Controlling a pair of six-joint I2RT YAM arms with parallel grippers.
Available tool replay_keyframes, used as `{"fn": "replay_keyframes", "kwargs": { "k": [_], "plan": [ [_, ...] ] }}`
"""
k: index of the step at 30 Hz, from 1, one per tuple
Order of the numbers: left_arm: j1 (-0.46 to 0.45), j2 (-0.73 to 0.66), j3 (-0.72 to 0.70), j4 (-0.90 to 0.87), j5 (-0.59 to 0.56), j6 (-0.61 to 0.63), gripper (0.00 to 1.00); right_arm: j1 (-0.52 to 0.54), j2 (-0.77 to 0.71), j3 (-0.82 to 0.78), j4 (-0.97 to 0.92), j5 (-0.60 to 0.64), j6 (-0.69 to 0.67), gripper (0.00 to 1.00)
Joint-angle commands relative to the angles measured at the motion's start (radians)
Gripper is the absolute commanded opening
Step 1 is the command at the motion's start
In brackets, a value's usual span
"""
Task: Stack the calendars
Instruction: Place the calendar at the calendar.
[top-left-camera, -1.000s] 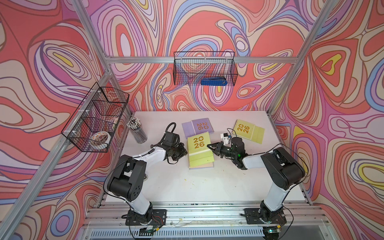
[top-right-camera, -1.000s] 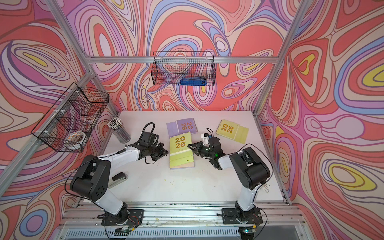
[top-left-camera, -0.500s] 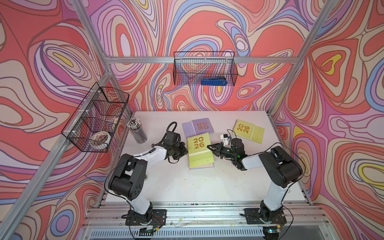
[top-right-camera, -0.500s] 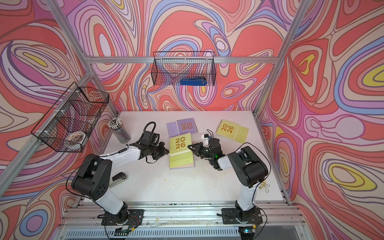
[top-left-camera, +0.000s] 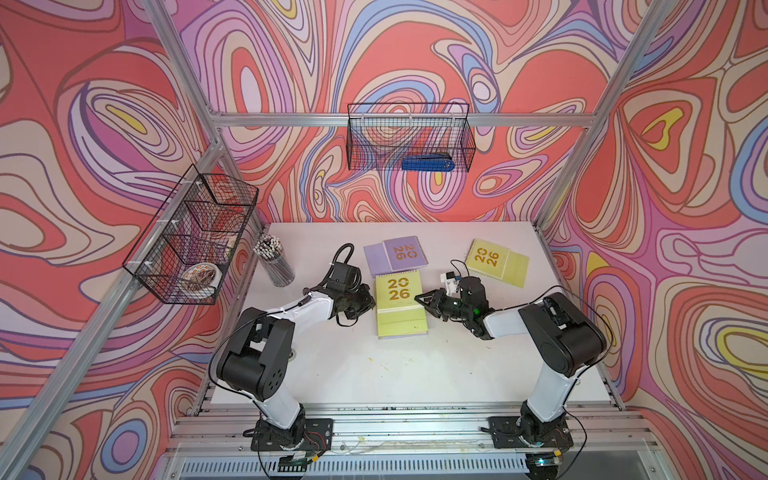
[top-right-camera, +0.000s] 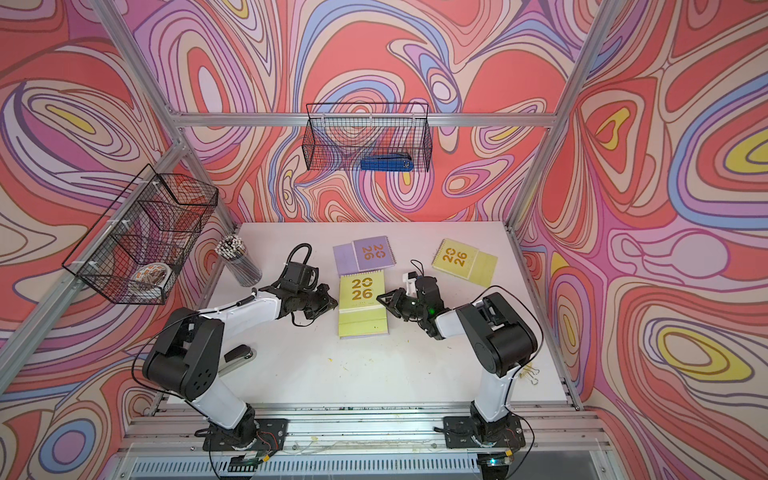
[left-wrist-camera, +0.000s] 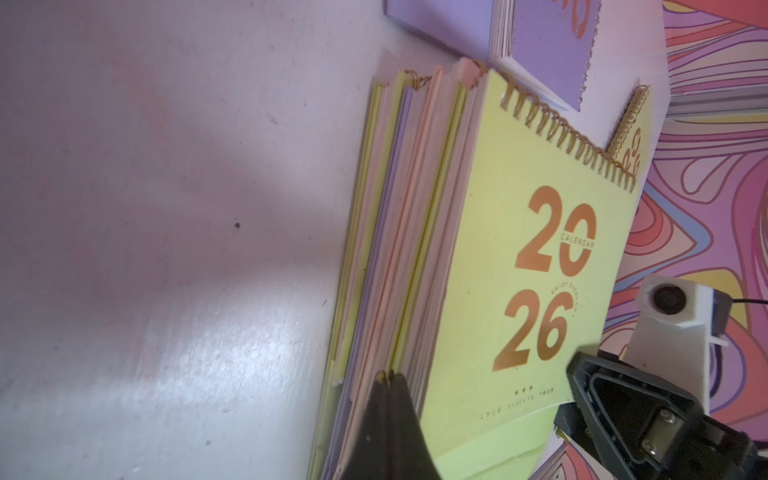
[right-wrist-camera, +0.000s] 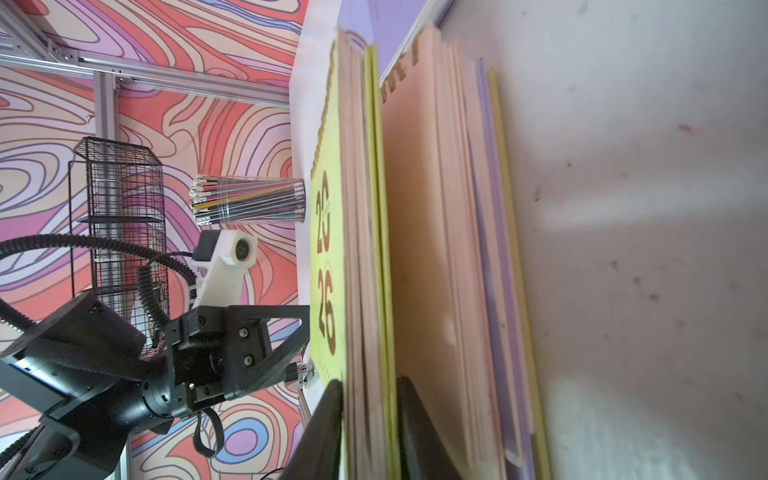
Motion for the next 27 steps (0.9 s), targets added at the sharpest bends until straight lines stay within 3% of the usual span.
{"fn": "replay_keyframes", "kwargs": {
  "k": [1, 17, 27],
  "plan": [
    [-0.005, 0.006, 0.022, -0.013, -0.013, 0.011, 0.0, -0.005, -0.036, 0.025, -0.029, 0.017, -0.032, 0.3],
    [-0.006, 0.0, 0.02, -0.027, -0.022, 0.016, 0.0, -0.005, -0.042, 0.052, -0.129, 0.044, -0.08, 0.5],
    [-0.006, -0.017, 0.04, -0.075, -0.053, 0.041, 0.0, -0.005, -0.118, 0.097, -0.336, 0.12, -0.169, 0.68]
  ]
}}
